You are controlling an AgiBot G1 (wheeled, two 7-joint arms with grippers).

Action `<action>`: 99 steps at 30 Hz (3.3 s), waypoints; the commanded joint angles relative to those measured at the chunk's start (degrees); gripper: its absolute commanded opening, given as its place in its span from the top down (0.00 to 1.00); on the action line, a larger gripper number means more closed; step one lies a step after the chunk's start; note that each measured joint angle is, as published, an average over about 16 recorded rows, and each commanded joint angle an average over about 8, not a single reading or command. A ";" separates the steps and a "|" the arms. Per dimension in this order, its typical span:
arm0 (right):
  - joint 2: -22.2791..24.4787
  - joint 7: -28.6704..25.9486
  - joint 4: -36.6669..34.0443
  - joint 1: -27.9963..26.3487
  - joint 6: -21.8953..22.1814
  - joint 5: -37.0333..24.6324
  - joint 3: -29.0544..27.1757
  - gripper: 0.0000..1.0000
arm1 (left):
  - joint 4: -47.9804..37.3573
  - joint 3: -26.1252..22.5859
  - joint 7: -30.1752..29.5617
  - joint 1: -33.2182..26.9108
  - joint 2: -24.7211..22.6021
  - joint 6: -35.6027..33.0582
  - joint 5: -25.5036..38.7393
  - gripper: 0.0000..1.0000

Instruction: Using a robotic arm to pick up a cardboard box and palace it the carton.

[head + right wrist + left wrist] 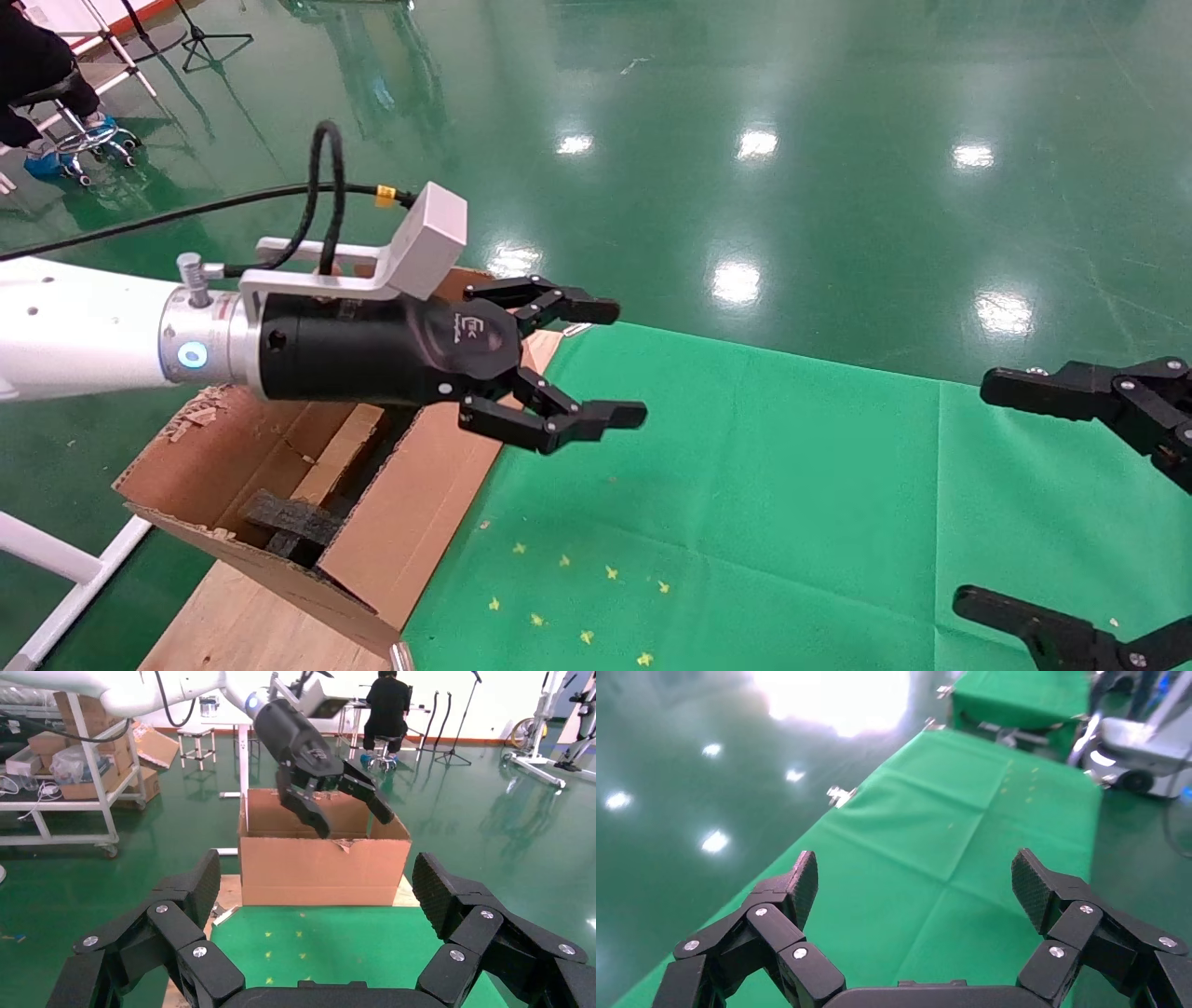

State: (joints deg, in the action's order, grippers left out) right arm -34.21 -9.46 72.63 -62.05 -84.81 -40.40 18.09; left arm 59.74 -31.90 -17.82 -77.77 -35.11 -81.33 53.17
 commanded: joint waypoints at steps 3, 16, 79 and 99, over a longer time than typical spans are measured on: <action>0.00 0.00 0.00 0.00 0.00 0.00 0.01 0.00 | 3.19 3.66 1.63 3.74 0.02 -1.01 -2.61 0.00; 0.01 0.01 0.00 0.00 0.01 0.02 0.02 0.00 | 12.80 14.67 6.52 14.97 0.08 -4.02 -10.45 0.00; 0.01 0.02 -0.02 0.00 0.03 0.03 0.02 0.00 | 13.78 15.83 7.04 16.19 0.11 -4.32 -11.29 0.00; 0.01 0.02 -0.02 0.00 0.03 0.02 0.02 0.00 | 13.77 15.81 7.04 16.15 0.11 -4.32 -11.26 0.00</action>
State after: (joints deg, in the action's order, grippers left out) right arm -34.20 -9.44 72.61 -62.05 -84.78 -40.38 18.11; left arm 73.51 -16.08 -10.78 -61.62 -35.01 -85.65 41.91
